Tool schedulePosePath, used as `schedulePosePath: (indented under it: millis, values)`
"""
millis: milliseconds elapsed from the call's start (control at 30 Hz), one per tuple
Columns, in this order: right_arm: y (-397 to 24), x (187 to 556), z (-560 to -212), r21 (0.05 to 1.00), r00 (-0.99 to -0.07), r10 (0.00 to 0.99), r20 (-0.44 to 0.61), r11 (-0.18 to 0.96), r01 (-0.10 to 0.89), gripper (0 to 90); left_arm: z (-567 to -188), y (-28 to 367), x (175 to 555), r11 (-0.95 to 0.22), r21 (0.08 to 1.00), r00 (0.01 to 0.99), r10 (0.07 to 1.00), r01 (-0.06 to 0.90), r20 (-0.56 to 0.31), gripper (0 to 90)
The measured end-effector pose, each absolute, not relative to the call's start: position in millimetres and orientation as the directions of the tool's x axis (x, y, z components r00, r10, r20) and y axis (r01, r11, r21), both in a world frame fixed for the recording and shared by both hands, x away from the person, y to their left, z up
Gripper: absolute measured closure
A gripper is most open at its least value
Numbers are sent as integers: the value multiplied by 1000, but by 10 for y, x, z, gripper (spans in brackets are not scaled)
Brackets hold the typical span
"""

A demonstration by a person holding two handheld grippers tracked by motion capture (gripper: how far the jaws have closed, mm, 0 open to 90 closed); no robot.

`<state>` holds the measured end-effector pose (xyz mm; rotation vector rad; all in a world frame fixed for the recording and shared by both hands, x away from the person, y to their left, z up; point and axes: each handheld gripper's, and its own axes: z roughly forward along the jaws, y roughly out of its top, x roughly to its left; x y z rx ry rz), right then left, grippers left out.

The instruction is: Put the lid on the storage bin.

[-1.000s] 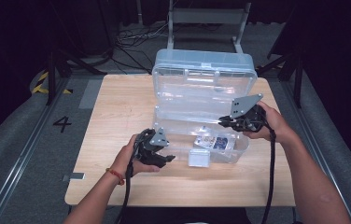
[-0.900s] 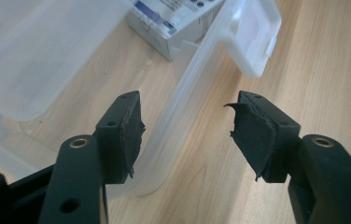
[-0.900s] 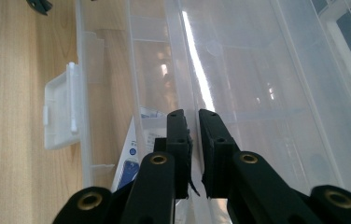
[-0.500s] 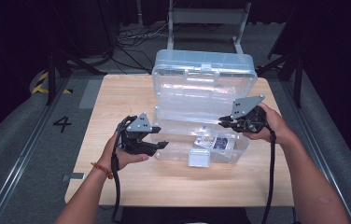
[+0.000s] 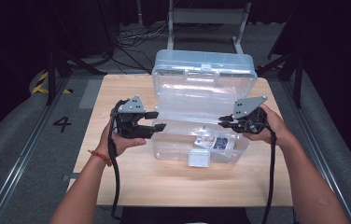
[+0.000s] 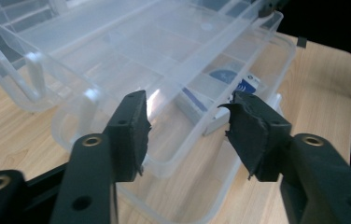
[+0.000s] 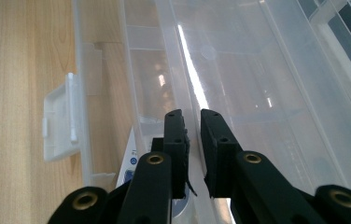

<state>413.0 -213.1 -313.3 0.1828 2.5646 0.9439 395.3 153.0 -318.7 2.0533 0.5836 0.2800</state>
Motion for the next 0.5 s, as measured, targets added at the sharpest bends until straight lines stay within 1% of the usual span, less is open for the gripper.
schedulePosePath:
  millis: [100,200,267,300,367,433,500]
  values:
    - [-2133,4124,-3139,650,-910,259,-323,760,-14,816,-3143,1519,4001,-422,858,860,508,293,-44,531]
    - [-2140,4127,-3145,656,-910,262,-320,755,-14,816,-3096,1510,4023,-411,868,851,525,279,-25,553]
    - [-2148,4132,-3155,667,-916,263,-304,745,-7,816,-3069,1515,4064,-392,875,858,511,283,-48,558]
    - [-2151,4129,-3155,667,-916,264,-302,745,-5,816,-3056,1506,4080,-399,875,853,521,275,-31,561]
    - [-2153,4125,-3161,667,-916,263,-302,745,-6,816,-3043,1490,4107,-392,878,856,515,274,-37,585]
    - [-2151,4117,-3165,667,-915,264,-304,745,-7,816,-3027,1479,4133,-391,882,855,518,263,-25,610]
    - [-2150,4107,-3169,664,-915,261,-307,747,-10,816,-3012,1459,4168,-400,882,845,535,250,3,638]
